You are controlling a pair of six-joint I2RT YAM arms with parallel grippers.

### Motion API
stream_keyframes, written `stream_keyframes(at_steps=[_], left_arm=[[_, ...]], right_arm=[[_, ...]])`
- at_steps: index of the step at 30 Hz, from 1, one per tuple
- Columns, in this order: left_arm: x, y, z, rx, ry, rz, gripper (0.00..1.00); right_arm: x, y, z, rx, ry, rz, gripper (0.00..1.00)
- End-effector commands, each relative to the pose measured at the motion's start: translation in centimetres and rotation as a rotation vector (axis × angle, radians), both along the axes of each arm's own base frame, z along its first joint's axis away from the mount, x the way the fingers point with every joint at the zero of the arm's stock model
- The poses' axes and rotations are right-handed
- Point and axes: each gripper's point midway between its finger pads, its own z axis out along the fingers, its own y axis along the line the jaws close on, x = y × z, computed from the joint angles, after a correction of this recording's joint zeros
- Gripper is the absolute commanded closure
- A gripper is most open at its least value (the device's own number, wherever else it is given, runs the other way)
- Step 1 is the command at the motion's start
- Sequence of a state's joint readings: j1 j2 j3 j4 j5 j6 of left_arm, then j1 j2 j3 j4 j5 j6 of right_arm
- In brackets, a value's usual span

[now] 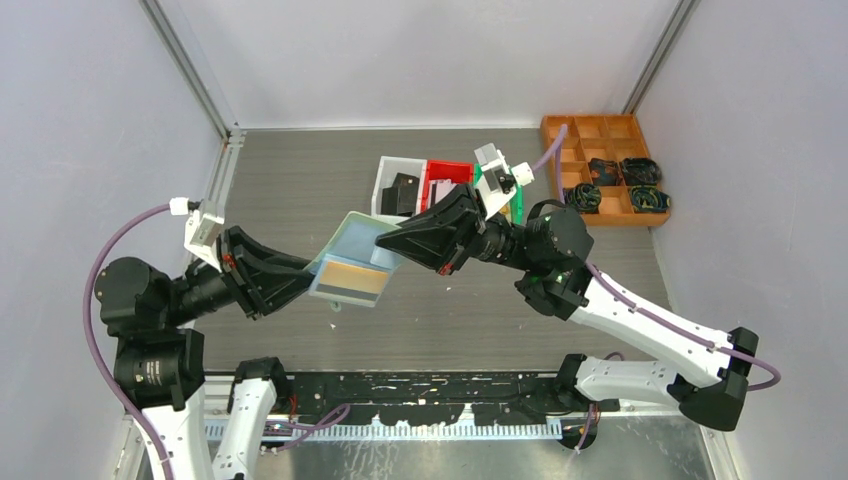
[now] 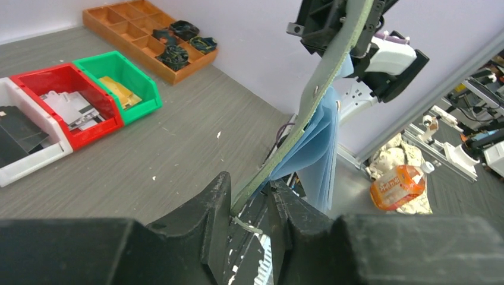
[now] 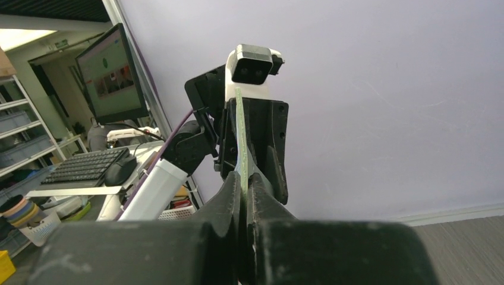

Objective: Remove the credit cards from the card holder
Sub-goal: Remove the credit card from the card holder.

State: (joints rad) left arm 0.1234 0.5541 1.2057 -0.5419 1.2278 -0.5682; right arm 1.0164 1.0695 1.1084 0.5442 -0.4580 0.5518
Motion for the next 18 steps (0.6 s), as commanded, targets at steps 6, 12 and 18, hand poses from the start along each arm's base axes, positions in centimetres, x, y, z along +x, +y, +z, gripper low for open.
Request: stream_keyframes(at_steps=[6,12,18], left_arm=[[-3.2,-0.7,0.8,0.039,-0.089,-0.129,0.7],[-3.5,-0.8,0.7,0.042,-0.097,-0.135,0.63],[-4.0,-0.7,0.3,0.085,-0.142,-0.135,0.62]], right_arm=[[-0.7,-1.0,2.7,0.02,-0.034,0.004,0.99],[-1.0,-0.7,2.8,0.01,-0.012,0.033,0.99],[-1.0,-0.8,2.6,-0.013,-0.022,0.021,0.99]])
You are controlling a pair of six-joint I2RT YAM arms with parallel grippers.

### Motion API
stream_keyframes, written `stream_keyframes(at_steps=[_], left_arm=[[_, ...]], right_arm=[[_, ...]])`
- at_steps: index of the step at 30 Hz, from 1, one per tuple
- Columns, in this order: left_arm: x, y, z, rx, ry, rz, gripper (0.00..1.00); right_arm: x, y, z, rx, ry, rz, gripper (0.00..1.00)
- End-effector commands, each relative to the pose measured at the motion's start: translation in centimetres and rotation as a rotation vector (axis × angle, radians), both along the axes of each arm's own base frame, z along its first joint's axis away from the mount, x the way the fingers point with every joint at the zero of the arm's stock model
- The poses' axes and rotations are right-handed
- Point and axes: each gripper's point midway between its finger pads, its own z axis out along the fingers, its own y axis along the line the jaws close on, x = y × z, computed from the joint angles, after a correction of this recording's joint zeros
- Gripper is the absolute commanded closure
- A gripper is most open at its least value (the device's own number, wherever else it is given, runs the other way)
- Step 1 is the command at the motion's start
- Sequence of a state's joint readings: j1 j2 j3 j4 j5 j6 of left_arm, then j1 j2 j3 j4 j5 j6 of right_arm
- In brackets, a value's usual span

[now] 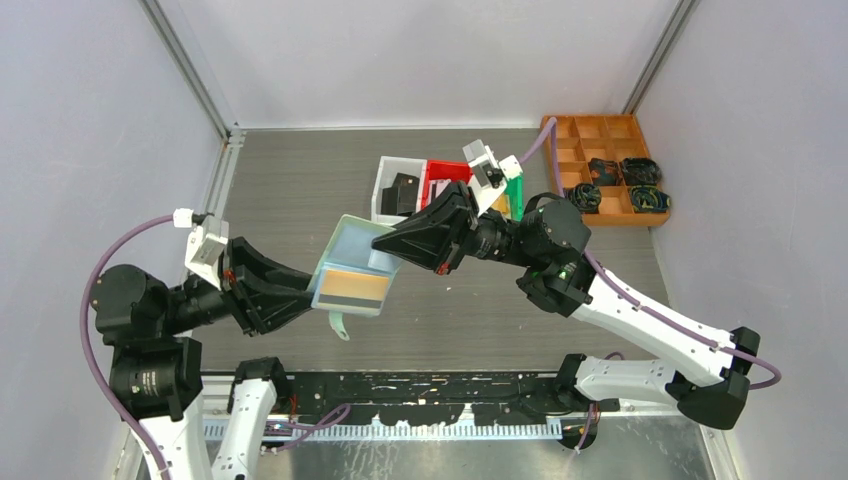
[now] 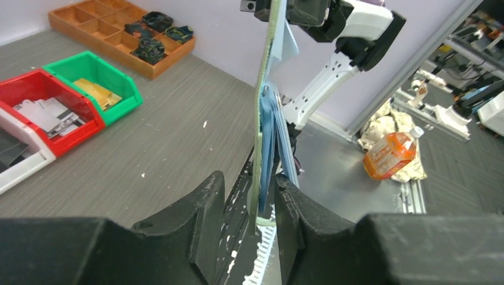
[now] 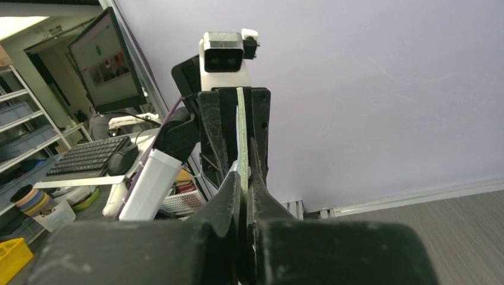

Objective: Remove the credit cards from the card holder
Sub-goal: Remove the credit card from the card holder.

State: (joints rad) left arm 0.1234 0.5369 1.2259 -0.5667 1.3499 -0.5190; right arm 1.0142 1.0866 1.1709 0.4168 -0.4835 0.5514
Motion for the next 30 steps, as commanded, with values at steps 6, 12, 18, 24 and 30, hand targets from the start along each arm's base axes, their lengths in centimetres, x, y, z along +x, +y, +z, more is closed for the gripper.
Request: stream_keyframes(at_steps=[6,12,18,24,30], left_arm=[[-1.9,0.1,-0.2,0.11,-0.135,-0.011,0.63],[-2.3,-0.1,-0.1,0.096,-0.133,-0.038,0.65],[-2.3,-0.1,0.1,0.09,-0.151,-0.038,0.69],[-1.2,0.1,0.4,0.084,-0.163,0.014,0.72],[-0.3,0.3,1.3,0.05,-0.165,0.074,0.74]], right_arm=[[-0.9,-1.6,3.1,0.03,-0.078,-0.018,0.99],[-1.2,-1.3,3.2,0.032,-0.069,0.01,0.99],[-1.4,-1.2,3.5,0.047,-0.059,0.034,0.99],[-1.5,-0.7,3.5,0.057,-0.038,0.061,0.99],[-1.4,-0.4,3.2,0.06,-0.023,0.073,0.99]])
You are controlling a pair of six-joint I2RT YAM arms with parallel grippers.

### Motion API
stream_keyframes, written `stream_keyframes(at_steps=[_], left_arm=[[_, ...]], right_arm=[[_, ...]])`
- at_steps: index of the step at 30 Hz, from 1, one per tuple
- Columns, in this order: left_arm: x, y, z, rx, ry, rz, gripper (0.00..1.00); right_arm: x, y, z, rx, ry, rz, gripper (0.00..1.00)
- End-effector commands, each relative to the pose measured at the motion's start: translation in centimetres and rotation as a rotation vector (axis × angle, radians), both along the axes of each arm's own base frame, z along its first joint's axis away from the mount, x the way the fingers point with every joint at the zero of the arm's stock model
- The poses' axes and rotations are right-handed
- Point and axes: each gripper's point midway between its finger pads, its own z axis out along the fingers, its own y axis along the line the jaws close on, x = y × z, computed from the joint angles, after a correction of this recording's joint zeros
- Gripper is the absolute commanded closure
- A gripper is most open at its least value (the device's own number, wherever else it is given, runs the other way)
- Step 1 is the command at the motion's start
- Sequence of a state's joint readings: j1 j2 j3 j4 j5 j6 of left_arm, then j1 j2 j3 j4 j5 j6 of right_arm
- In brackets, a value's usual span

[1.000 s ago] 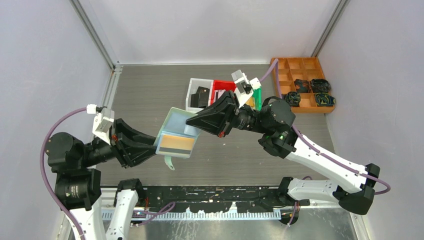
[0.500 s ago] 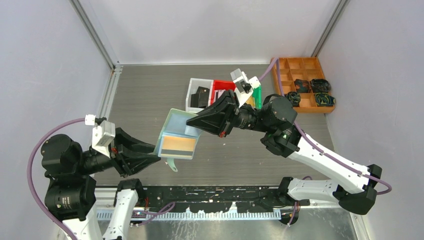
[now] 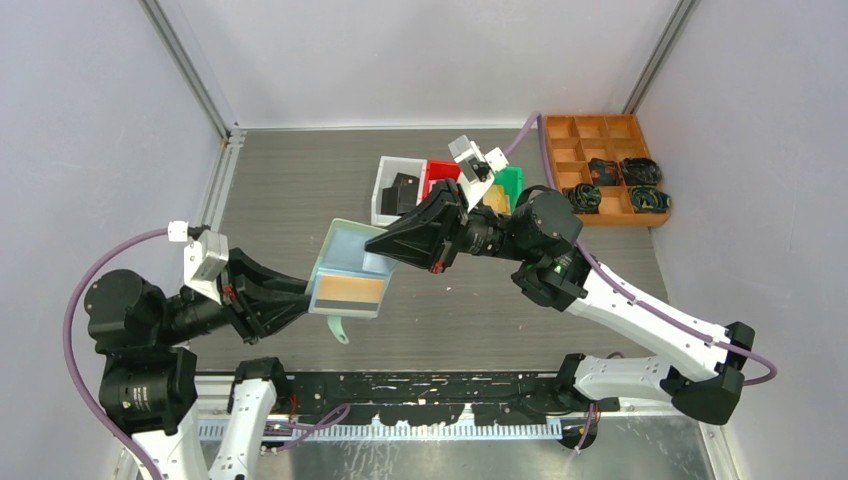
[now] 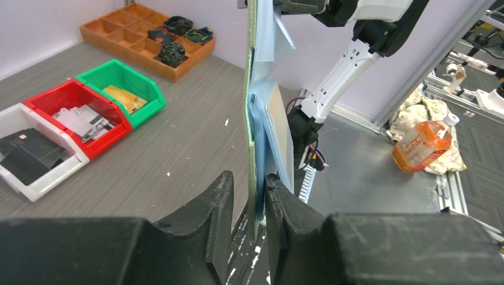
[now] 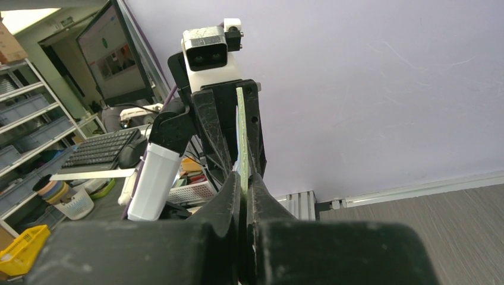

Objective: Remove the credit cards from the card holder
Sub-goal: Remove the credit card from the card holder.

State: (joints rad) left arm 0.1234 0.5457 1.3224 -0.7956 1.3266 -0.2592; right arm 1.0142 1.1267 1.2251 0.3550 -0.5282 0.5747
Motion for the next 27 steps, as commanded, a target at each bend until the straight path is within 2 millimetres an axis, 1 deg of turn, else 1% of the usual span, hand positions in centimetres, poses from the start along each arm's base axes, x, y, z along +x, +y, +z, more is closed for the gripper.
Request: stream_keyframes(at_steps=[1,3,6,11,14,21,27], left_arm=[[0.5,0.1,1.8,-0.03,-0.058,0.044,0.74],[0.2,0.0,1.9,-0.034,-0.054,0.028,0.74],[-0.4,-0.2,1.6,-0.024,-0.056,-0.005,0.73],[-1.4,-0.3,0.1,0.012,-0.064,-0.03,0.7],[-1.5,-0.2,-0.5,0.027,-0.067,-0.023,0.68],[-2.2,-0.4,-0.4,0.024,-0.087,-0.046,0.65],[-2.1,-0.4,0.9,0.004,-0.109,-0.04,0.67]], right_arm=[[-1.1,-1.4,3.5,0.114,-0.047,0.023,0.99],[-1.1,-1.3,3.4,0.117,-0.043,0.021,0.99],[-1.0,-1.5,3.5,0.124,-0.043,0.013,0.99],[-1.3,-2.4,4.5,0.151,-0.055,0.002,0.99],[-1.5,-2.6,5.0,0.165,-0.051,0.01,0.99],[-1.8,-2.3,5.4,0.195,-0.022,0.056,0.99],[-1.7,-1.8,5.0,0.19,-0.002,0.072,0.99]])
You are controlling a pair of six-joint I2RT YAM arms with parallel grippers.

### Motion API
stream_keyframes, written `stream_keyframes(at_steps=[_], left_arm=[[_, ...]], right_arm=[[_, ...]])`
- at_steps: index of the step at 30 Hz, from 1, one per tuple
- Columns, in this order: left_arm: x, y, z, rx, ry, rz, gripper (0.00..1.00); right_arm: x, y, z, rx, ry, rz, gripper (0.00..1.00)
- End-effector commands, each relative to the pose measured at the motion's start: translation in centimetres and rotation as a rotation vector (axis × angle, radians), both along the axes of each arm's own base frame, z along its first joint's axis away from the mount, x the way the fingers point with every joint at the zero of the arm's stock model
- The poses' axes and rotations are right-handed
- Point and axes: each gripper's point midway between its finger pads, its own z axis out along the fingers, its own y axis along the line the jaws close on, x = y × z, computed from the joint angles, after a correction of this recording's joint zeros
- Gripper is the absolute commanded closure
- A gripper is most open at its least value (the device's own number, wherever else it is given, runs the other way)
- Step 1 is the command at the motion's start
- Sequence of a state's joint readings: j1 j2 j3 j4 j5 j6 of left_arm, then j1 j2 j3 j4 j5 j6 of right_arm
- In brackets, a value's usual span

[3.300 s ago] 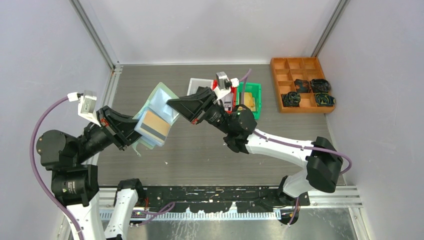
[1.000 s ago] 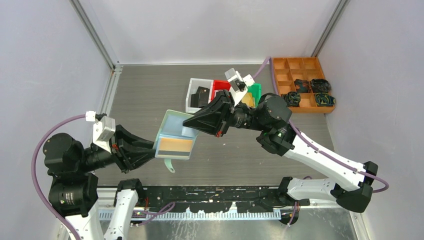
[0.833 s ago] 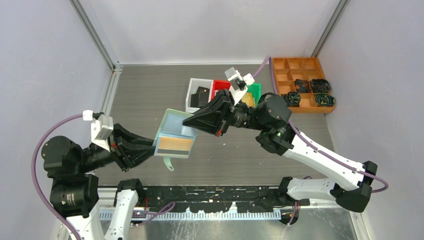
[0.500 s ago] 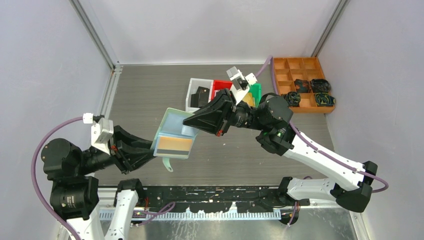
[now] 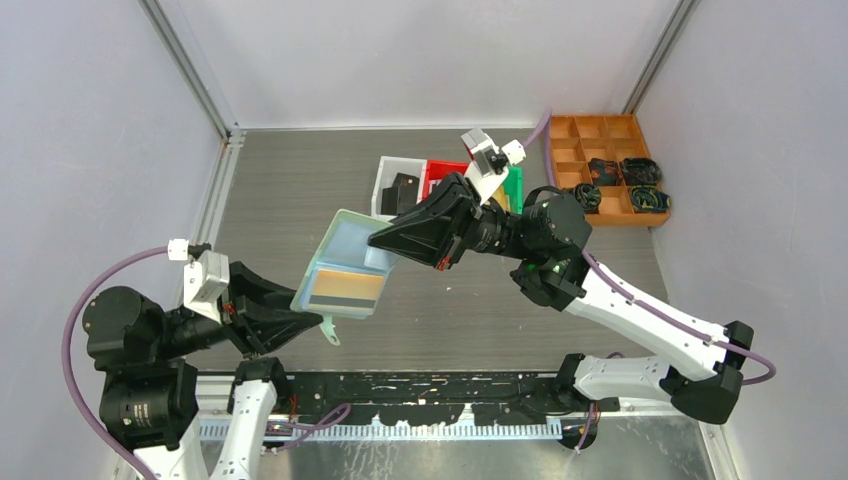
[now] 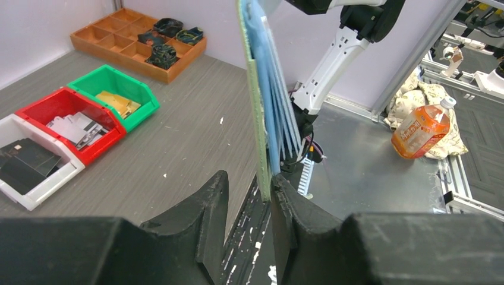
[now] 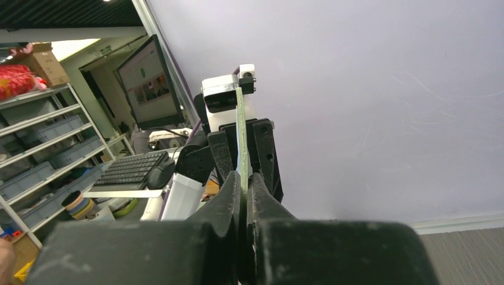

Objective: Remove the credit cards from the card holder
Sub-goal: Remove the credit card from the card holder.

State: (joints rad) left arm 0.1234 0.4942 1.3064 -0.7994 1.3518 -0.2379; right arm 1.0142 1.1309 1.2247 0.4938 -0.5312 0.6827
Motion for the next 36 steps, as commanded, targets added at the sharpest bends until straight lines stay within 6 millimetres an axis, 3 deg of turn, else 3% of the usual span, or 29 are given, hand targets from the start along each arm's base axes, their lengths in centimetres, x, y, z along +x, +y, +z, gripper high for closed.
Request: stream_keyframes(at_steps=[1,6,12,25,36], left_arm=[[-0.4,-0.2,1.6,-0.014,-0.058,-0.017,0.68],[-0.8,-0.4,2.7,-0.046,-0.032,-0.043,0.68],[-1.7,-0.6,2.2,-0.035,-0.009,-0.101,0.67],[-0.9,-0.4,2.9,-0.045,-0.028,-0.058,0.72],[1.8,0.0,4.8,-0.134,0.003,0.053,0.75]], right_arm=[[-0.7,-0.9,2.2,0.08,-0.026,0.022,0.99],[-0.5,-0.6,2.0,0.076,-0.019,0.02,0.99],[-0.1,-0.2,1.8,0.074,-0.012,0.015,0.99],[-0.1,0.1,1.7,0.07,-0.008,0.024,0.99],[0.4,1.4,-0.2,0.048,0.041,0.055,0.99]])
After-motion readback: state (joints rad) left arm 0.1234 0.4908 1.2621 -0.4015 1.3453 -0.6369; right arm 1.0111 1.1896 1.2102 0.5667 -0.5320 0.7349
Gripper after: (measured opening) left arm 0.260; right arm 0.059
